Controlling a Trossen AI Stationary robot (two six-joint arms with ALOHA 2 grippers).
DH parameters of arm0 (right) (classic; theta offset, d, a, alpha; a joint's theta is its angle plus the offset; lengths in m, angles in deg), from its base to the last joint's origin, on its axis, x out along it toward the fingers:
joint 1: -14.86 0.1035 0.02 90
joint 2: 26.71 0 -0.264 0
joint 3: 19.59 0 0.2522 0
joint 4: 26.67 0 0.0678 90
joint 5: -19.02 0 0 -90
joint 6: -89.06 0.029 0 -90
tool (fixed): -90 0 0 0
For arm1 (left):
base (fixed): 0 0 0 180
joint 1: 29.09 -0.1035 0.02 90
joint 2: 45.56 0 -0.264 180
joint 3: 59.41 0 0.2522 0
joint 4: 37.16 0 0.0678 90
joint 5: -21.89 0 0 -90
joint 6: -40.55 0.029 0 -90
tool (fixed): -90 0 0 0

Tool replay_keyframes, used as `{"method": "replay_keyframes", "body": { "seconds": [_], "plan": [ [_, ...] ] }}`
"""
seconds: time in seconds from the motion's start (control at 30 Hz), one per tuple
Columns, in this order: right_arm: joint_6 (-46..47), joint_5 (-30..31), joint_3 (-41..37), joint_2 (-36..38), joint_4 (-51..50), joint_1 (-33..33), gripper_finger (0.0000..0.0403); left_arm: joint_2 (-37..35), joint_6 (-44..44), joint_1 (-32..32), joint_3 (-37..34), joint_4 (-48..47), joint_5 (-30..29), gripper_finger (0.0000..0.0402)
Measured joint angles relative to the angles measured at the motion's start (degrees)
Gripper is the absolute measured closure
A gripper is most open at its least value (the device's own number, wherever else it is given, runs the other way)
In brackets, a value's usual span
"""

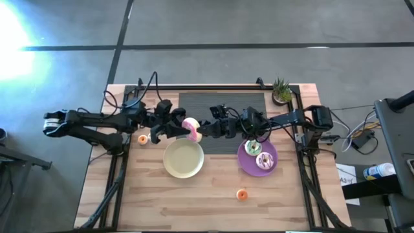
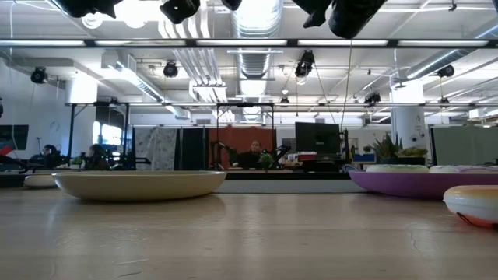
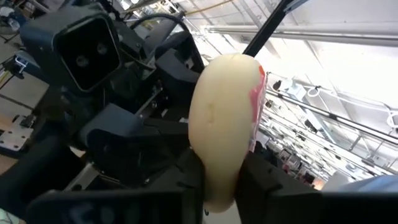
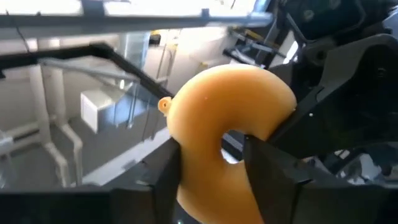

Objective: Pick & Place donuts
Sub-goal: Put the big pink donut on the purple plate

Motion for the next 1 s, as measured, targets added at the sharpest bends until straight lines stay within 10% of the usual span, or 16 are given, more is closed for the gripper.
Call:
{"method": "replay_keyframes", "body": {
  "seconds": [0.7, 1.0],
  "plan": [
    [0.9, -11.0, -19.8, 14.8, -6.2, -5.8, 0.0188, 0.8, 2.7, 0.0, 0.0, -16.4, -6.2, 0.0389],
    [-9.2, 8.5, -27.6, 38.0, -61.3, -6.2, 0.0188, 14.2, -2.7, 0.4, 1.1, -17.0, -6.4, 0.0389]
  ]
}}
